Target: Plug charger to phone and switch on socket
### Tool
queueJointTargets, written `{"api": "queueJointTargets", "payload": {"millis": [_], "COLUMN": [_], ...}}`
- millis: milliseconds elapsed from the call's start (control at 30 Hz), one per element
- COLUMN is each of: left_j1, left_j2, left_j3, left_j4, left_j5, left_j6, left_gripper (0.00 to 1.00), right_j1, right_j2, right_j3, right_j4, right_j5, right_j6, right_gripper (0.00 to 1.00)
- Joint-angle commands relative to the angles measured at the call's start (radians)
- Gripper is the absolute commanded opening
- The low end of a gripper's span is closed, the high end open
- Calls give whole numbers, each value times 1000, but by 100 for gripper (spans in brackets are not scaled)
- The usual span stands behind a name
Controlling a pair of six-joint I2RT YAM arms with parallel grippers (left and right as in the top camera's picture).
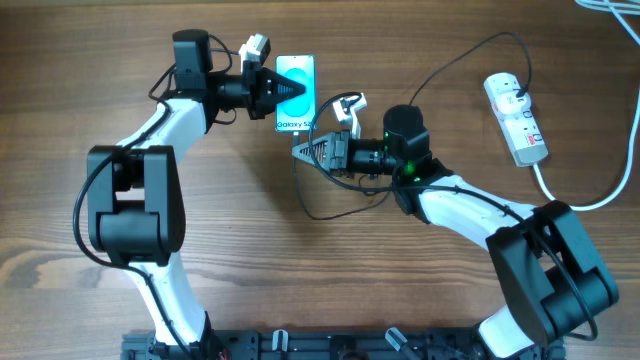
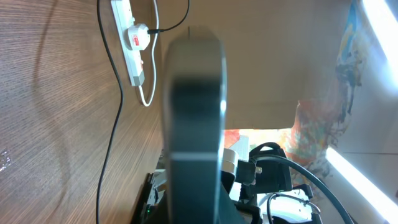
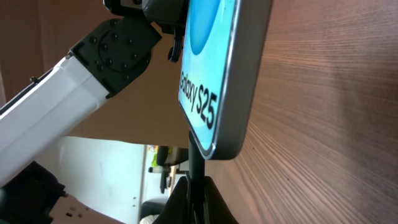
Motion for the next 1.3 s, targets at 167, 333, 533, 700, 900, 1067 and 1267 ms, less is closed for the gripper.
{"api": "queueJointTargets", "payload": {"millis": [167, 333, 533, 700, 900, 1067, 1267], "left_j1": [-11, -13, -26, -28, -28, -32, -47], "left_j2": [-5, -5, -5, -5, -5, -5, -5], "left_j3": [11, 11, 11, 11, 11, 11, 11], "left_j4": [22, 22, 22, 22, 22, 22, 23], "left_j5": [43, 43, 43, 43, 43, 43, 43], "left_j6": [12, 18, 18, 18, 17, 17, 18], "left_gripper": [4, 4, 4, 4, 4, 4, 4], "right_j1": [-44, -72, -84, -101, -111, -117, -121], "right_j2": [7, 7, 7, 7, 7, 7, 7], "right_j3": [3, 3, 3, 3, 3, 3, 3], "right_j4": [9, 10, 35, 63, 108, 111, 114], "right_j5": [15, -6, 18, 85, 147, 175, 193], "right_j6": [76, 72, 69, 73, 76, 76, 75], "right_gripper": [4, 4, 4, 4, 4, 4, 4]}}
